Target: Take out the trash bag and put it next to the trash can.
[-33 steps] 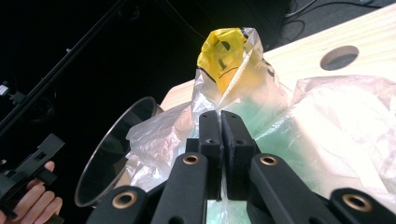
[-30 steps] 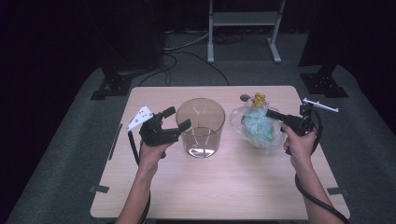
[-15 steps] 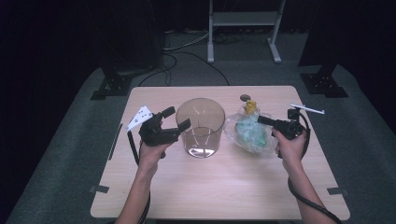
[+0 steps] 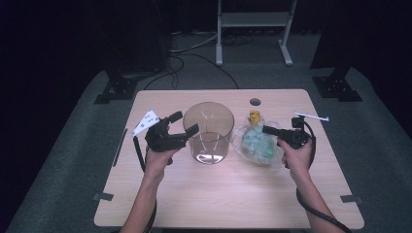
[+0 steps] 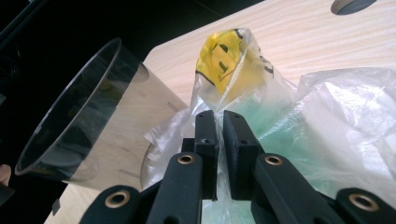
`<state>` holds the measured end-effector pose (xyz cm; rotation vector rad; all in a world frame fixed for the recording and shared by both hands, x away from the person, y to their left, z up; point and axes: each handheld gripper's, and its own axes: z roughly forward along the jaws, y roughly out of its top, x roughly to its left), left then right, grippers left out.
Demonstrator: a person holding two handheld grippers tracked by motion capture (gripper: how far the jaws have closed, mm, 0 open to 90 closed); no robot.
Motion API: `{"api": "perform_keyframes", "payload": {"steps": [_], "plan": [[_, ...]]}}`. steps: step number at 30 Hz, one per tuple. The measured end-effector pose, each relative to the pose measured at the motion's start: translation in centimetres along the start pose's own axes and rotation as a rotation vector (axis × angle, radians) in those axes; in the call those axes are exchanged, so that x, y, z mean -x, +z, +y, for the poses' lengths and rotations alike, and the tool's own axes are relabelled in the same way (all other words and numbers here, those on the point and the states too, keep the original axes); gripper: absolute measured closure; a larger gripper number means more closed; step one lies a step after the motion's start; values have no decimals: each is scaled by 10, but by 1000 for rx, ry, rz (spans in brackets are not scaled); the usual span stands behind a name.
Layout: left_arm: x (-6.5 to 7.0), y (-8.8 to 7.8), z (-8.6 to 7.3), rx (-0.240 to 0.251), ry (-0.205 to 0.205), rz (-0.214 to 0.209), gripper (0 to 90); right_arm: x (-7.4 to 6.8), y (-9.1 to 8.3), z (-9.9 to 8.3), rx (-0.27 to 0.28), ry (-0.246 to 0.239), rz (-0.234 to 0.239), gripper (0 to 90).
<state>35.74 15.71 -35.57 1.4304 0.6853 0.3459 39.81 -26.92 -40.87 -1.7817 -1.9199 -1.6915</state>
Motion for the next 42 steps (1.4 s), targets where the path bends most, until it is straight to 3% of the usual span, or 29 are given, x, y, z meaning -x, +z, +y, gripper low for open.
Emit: {"api": "perform_keyframes", "payload": {"steps": [11, 18, 26, 37, 42], "plan": [[1, 1, -1, -6, -4, -1, 84, -5, -2, -1, -7, -33, -17, 778], [1, -1, 1, 4, -7, 0, 84, -10, -11, 2, 32, -65, -23, 626], [0, 0, -1, -2, -12, 1, 84, -14, -20, 5, 33, -113, -12, 505], [-1, 0, -1, 2, -24, 0, 84, -21, -35, 0, 28, -187, -22, 442], [-1, -1, -1, 4, -24, -1, 84, -18, -44, -2, 34, -187, -32, 440]]}}
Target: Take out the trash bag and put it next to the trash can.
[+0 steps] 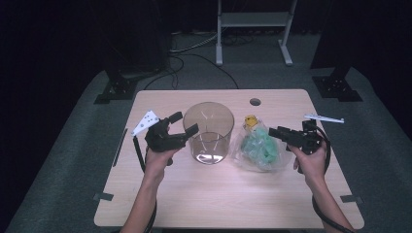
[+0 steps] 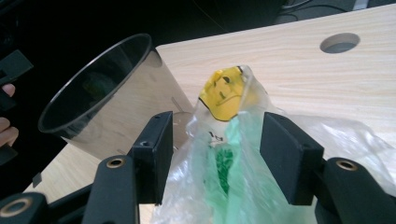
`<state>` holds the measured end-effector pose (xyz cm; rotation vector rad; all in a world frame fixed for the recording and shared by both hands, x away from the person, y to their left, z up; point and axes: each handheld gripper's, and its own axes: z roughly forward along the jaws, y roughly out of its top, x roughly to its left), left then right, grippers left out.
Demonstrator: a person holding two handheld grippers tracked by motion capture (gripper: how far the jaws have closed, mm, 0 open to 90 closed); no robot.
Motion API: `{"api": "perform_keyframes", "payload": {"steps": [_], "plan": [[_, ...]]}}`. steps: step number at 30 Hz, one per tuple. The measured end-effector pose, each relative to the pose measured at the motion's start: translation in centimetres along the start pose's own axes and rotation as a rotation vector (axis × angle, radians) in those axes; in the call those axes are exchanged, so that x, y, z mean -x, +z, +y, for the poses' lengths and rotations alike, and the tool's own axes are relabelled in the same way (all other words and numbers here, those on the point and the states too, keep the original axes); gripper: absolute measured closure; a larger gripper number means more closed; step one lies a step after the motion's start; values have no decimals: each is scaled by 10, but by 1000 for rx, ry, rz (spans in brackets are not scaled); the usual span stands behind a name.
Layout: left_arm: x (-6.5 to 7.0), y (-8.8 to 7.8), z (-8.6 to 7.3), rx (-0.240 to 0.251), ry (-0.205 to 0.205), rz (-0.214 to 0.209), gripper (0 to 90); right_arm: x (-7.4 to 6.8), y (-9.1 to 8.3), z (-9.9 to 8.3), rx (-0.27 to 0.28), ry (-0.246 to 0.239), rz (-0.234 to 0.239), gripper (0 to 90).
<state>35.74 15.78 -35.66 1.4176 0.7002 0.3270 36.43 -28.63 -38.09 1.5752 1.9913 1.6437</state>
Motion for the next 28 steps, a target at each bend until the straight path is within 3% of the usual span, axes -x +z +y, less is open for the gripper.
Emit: {"api": "perform_keyframes", "payload": {"steps": [21, 28], "plan": [[0, 1, -1, -3, -12, -9, 84, 16, -36, -19, 29, 26, -13, 439], [1, 1, 0, 1, -10, -19, 84, 11, -54, -49, 95, 2, -55, 397]]}}
